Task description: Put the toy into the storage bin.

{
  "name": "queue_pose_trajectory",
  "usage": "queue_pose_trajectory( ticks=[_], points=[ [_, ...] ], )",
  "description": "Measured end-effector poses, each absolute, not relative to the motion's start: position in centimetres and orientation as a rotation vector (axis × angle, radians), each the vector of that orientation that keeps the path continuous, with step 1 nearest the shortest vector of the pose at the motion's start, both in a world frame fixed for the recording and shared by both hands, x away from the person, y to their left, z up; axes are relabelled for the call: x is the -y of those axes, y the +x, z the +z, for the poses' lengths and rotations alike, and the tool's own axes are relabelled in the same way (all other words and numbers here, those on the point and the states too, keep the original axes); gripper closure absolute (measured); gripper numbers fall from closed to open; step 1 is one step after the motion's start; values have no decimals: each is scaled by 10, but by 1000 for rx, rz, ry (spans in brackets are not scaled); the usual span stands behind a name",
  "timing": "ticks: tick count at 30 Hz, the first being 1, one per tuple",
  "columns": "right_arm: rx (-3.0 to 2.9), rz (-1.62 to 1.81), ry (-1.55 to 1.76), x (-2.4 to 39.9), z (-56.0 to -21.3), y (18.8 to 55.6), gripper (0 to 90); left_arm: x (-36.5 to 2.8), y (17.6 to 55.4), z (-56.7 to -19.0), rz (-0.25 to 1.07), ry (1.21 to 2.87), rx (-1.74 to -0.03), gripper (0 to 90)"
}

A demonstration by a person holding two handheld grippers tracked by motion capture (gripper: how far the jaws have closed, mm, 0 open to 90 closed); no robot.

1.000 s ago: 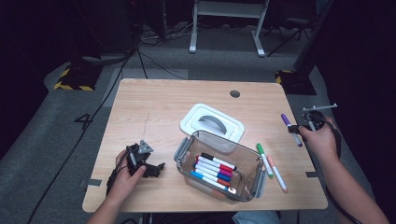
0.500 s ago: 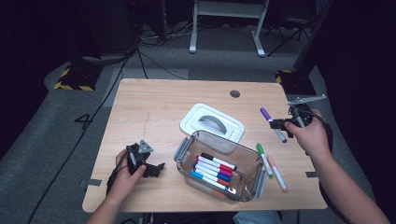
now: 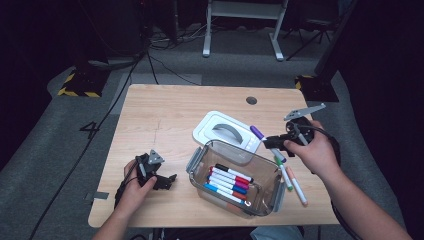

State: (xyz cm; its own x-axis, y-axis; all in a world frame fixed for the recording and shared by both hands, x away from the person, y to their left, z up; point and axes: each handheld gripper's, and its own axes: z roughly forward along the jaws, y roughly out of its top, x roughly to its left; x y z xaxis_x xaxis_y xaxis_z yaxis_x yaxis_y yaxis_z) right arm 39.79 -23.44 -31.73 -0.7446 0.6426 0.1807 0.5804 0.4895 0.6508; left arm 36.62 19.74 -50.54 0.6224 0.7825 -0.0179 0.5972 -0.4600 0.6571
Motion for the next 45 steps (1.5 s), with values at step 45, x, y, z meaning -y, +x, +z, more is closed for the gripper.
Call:
queue_pose_trajectory(
  ticks=[45],
  points=[
    [-3265,696,798,95,-420,358,771,-197,365,-506,380,2203,-1089,2]
  ],
)
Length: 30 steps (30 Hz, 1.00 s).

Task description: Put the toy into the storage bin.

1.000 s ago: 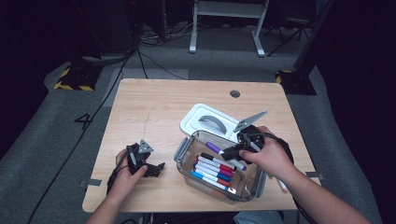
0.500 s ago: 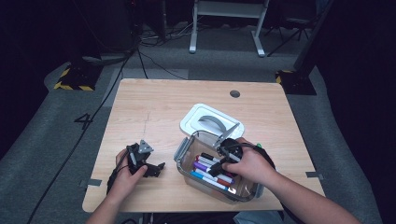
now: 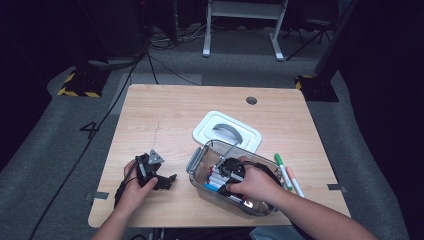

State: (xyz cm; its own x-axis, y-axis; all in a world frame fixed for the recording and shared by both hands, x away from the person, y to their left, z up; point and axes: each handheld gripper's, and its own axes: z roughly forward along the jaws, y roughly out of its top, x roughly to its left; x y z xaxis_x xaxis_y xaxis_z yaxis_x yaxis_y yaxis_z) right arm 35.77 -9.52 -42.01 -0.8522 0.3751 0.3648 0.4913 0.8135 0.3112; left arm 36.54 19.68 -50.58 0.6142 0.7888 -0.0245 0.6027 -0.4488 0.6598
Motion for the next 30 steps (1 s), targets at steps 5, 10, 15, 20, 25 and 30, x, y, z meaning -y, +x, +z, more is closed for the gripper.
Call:
queue_pose_trajectory(
  ticks=[5,10,15,20,25,30],
  points=[
    [2705,-548,-662,94,-427,357,770,-197,366,-506,382,2207,-1085,2],
    [2704,-521,-676,96,-431,356,770,-197,365,-506,380,2204,-1088,2],
    [2715,-526,-678,96,-431,356,748,-197,366,-506,382,2206,-1085,2],
    [2771,-715,-711,101,-412,361,586,-197,365,-506,379,2203,-1089,2],
    [2806,-848,-752,110,-389,364,567,-197,366,-506,382,2207,-1084,2],
    [2848,-984,-832,138,-362,371,559,-197,365,-506,379,2202,-1089,2]
  ],
)
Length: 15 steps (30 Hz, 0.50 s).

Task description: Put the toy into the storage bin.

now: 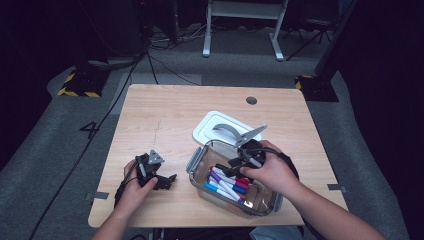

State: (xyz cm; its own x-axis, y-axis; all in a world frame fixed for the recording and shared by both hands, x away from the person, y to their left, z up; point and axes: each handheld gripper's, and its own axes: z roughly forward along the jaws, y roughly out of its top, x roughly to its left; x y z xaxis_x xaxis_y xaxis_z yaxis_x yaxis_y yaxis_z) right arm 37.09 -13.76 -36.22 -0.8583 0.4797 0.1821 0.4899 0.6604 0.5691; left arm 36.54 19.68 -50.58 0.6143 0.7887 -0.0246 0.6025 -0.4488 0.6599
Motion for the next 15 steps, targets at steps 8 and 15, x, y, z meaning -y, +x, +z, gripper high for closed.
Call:
queue_pose_trajectory(
  ticks=[8,15],
  points=[
    [2890,-1088,-1052,194,-339,382,551,-197,365,-506,379,2202,-1089,2],
    [2902,-1076,-1256,239,-339,389,549,-197,366,-506,383,2205,-1085,2]
  ],
)
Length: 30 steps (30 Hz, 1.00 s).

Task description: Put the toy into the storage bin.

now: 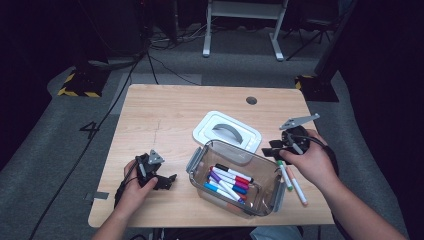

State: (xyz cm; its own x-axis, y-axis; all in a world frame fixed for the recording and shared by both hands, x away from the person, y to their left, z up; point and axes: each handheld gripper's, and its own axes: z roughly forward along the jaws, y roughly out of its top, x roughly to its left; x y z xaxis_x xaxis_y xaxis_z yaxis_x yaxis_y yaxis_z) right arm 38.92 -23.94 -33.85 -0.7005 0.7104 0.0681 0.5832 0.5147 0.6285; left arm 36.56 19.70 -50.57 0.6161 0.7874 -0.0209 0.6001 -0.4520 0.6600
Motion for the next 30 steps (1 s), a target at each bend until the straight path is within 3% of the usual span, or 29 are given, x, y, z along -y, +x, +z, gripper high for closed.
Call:
queue_pose_trajectory(
  ticks=[11,20,30],
  points=[
    [-2505,824,1344,309,-378,384,561,-197,366,-506,380,2208,-1084,2],
    [-2553,675,1463,326,-428,372,603,-197,366,-506,381,2208,-1085,2],
    [-2548,575,1555,341,-458,371,657,-197,366,-506,381,2208,-1085,2]
  ],
)
